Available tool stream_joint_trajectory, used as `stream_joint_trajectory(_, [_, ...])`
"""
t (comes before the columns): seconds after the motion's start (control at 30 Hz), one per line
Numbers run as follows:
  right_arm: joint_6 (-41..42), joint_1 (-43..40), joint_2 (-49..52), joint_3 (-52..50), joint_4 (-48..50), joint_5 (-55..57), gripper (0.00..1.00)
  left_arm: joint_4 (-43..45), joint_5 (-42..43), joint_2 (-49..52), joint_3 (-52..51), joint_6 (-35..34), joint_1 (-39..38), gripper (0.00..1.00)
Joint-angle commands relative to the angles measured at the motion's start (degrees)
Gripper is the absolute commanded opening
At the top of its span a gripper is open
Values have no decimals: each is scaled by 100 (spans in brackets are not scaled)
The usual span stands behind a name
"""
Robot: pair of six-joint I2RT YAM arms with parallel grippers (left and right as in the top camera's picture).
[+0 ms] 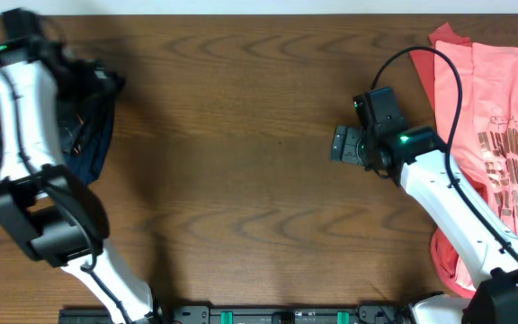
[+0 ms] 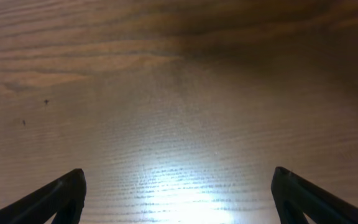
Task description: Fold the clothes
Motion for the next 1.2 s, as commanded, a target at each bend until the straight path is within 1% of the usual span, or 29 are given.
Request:
stream_joint_trajectory(0.0, [-549, -232, -33, 9, 17, -374, 95, -555, 101, 33, -85, 457, -581, 99])
stream_joint_trajectory(0.1, [-702, -463, -33, 9, -328, -796, 99, -1408, 83, 33, -85, 485, -999, 99])
stream_joint_trajectory(0.27, [-656, -750, -35, 9, -1375, -896, 99, -2734, 76, 33, -98, 487, -1471, 99])
stream_joint_trajectory(0.37, [-417, -844, -37, 9, -1980, -894, 99, -3126, -66, -44, -133, 485, -1644, 100])
stream_joint_trajectory(0.43, [-398, -841, -61, 2, -2218, -892, 99, -3108, -66, -269, -299, 483, -1755, 100])
stream_joint_trajectory(0.53, [-398, -780, -238, -70, -2308, -894, 99, -2837, -66, -905, -809, 459, -1906, 100])
stream_joint_trajectory(0.63, [-372, -660, -682, -289, -2076, -890, 99, -2201, -66, -1893, -1679, 439, -2017, 100])
stream_joint_trajectory(0.77, [-363, -282, -1759, -968, -1117, -748, 99, -953, -66, -3687, -3195, 330, -2074, 100])
stream_joint_trajectory(0.83, [-111, 70, -2461, -1440, -564, -260, 97, -310, -66, -4673, -3958, 219, -2072, 100])
stream_joint_trajectory(0.87, [31, 293, -2839, -1694, -315, 122, 99, 55, -63, -5292, -4411, 96, -2072, 99])
stream_joint_trajectory(0.97, [33, 763, -3727, -2288, 374, 894, 99, 656, -63, -6592, -5237, 48, -2072, 98])
stream_joint_trajectory(1.03, [35, 894, -4164, -2544, 560, 979, 99, 1029, -63, -7337, -5619, 48, -2072, 98])
stream_joint_trajectory(1.1, [31, 925, -4441, -2662, 542, 837, 99, 1071, -63, -7919, -5801, 50, -2072, 98])
stream_joint_trajectory(1.17, [31, 925, -4647, -2693, 369, 802, 99, 872, -63, -8448, -5829, 50, -2072, 98])
